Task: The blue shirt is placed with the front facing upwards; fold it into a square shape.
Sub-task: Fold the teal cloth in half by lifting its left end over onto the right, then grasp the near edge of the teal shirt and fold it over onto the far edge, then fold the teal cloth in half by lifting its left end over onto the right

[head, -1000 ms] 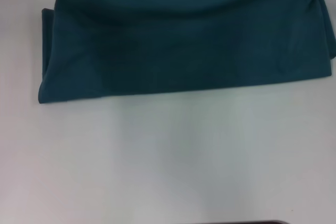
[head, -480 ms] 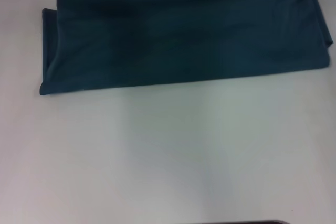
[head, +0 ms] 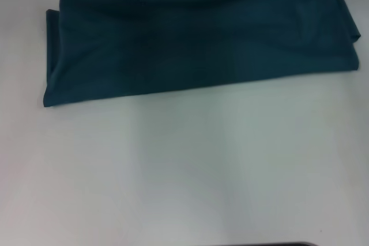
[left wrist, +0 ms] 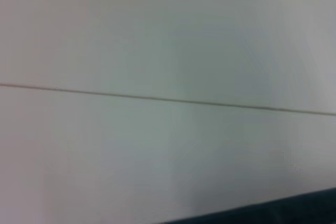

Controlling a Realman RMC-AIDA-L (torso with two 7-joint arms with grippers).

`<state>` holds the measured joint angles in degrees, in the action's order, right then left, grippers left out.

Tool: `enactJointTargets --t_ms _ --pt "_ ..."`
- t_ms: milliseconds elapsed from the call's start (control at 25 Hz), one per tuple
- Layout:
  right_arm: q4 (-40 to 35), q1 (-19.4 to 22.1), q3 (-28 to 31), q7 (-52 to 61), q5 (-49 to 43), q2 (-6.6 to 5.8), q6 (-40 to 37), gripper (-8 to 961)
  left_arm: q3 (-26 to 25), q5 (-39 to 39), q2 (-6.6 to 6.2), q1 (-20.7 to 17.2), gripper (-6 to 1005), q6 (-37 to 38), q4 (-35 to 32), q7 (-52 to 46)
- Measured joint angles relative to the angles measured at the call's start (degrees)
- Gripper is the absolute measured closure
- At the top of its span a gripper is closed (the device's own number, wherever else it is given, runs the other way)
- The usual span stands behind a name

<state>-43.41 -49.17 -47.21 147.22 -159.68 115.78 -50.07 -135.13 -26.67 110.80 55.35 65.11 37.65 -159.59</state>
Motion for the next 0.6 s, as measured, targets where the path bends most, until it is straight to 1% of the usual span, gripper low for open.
enactJointTargets --t_ms 80,160,280,360,560,600 --pt "0.0 0.1 0.2 0.0 0.0 -0.03 -0.5 746 -0.1 0.1 0.00 -0.1 939 -0.7 0.1 -0.1" --pt "0.0 0.6 0.5 0.6 0.0 -0.35 -0.8 743 -0.1 0.2 0.05 -0.4 938 -1.9 0.1 -0.3" --pt "0.0 1.7 0.7 2.7 0.0 -1.34 -0.6 740 -0.2 0.2 0.17 -1.2 936 -3.6 0.3 -1.7" --pt "0.0 2.1 1.0 3.6 0.2 -2.33 -0.4 738 -0.2 0.0 0.19 -1.5 935 -4.0 0.8 -2.3" --pt "-0.1 2.0 1.3 4.8 0.4 -4.60 -0.5 732 -0.2 0.0 0.34 -1.9 716 -3.6 2.3 -3.1" --pt "-0.2 1.9 1.4 5.2 0.5 -4.99 -1.0 688 -0.2 -0.1 0.40 -2.0 675 -3.5 2.6 -3.1"
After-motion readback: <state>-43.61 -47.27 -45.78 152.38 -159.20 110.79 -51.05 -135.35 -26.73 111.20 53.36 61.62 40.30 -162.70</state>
